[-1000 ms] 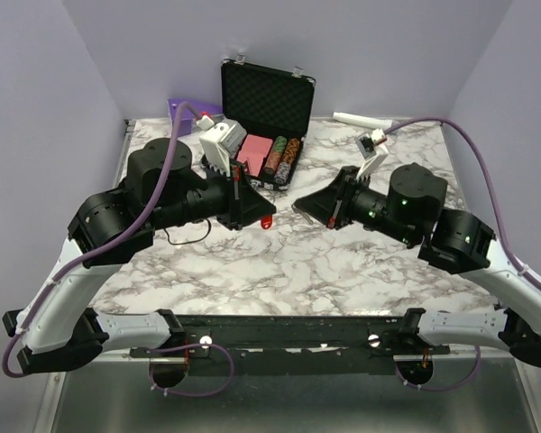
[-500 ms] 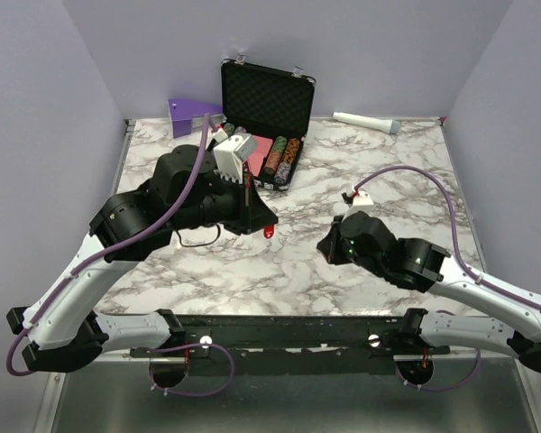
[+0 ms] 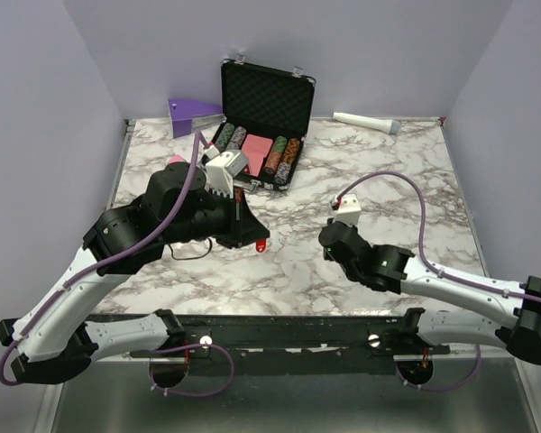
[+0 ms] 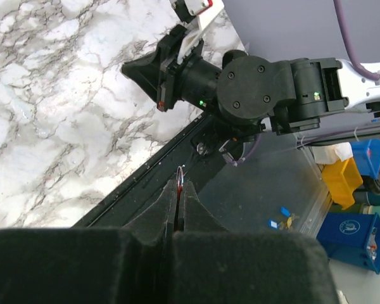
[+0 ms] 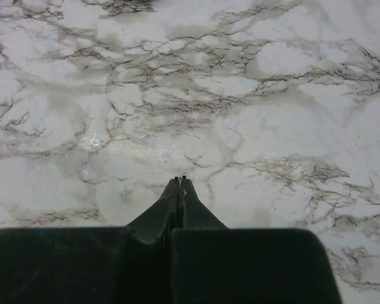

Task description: Remove the keys from the keyring

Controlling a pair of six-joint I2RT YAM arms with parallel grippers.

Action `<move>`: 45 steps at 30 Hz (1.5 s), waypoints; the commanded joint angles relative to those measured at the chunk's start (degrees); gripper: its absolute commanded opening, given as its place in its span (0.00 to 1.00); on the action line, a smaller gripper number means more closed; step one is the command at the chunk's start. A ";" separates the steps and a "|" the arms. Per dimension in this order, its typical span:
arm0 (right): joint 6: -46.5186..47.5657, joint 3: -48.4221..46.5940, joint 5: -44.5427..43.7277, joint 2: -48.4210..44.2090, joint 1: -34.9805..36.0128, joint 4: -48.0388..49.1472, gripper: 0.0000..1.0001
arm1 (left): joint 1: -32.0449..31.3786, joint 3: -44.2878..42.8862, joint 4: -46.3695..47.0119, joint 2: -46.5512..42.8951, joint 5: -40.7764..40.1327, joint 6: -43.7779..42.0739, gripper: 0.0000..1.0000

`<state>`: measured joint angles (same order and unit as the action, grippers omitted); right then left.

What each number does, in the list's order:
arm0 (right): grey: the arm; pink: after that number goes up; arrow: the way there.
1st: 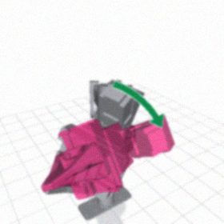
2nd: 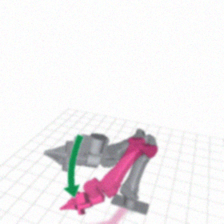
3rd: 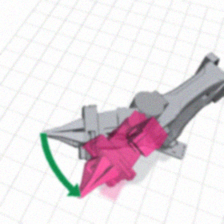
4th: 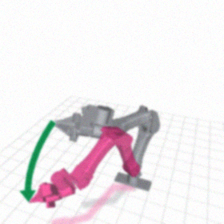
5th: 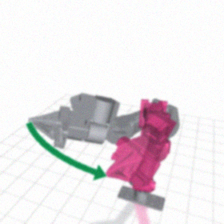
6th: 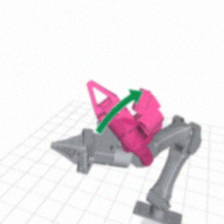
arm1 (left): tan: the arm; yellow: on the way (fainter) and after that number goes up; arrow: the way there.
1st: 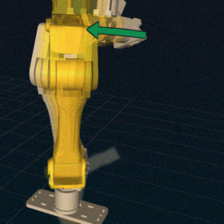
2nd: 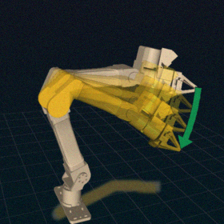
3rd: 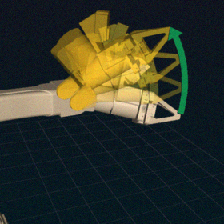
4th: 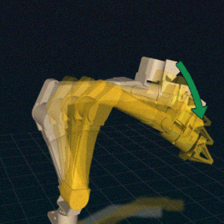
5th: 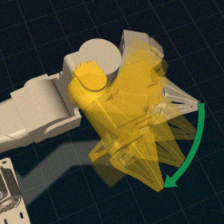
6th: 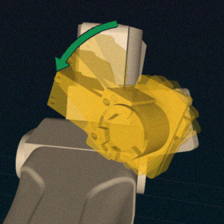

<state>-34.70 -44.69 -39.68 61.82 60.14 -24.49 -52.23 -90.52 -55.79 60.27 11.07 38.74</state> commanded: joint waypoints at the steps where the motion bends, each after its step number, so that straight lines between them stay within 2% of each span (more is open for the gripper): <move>1: 6.65 1.62 -4.36 4.87 -2.65 13.32 0.01 | 0.20 2.89 0.77 -2.87 0.53 1.77 0.00; 5: 10.61 1.18 4.68 10.68 -9.32 18.50 0.01 | 0.11 4.82 0.59 -4.98 -0.08 2.65 0.00; 10: 10.96 0.04 16.90 15.07 -17.42 23.60 0.01 | 0.11 6.50 0.68 -7.36 -1.22 3.18 0.00; 16: 14.57 -2.68 26.75 22.10 -18.74 27.21 0.01 | 0.11 6.58 -0.98 -8.85 -3.86 2.83 0.00; 26: 14.48 -7.34 31.15 30.01 -21.38 27.83 0.01 | 0.11 3.86 -6.08 -9.38 -6.67 2.04 0.00; 30: 13.52 -9.10 32.30 32.92 -21.64 26.95 0.13 | 0.11 3.95 -6.79 -9.56 -6.85 2.04 0.00; 40: 11.76 -10.59 31.07 32.49 -21.64 22.40 0.79 | 0.11 3.86 -6.96 -8.33 -7.03 0.11 0.00; 41: 11.93 -11.03 30.81 32.31 -21.64 21.42 0.92 | 0.11 3.77 -6.96 -7.98 -6.94 -0.33 0.00; 45: 11.41 -12.97 30.37 29.33 -21.64 16.24 0.94 | 0.02 3.77 -6.70 -6.49 -6.85 -1.91 0.00</move>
<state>-22.68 -54.72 -8.25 94.50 38.61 -2.07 -52.23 -85.43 -62.22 52.36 5.13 39.29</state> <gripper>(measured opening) 0.929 0.012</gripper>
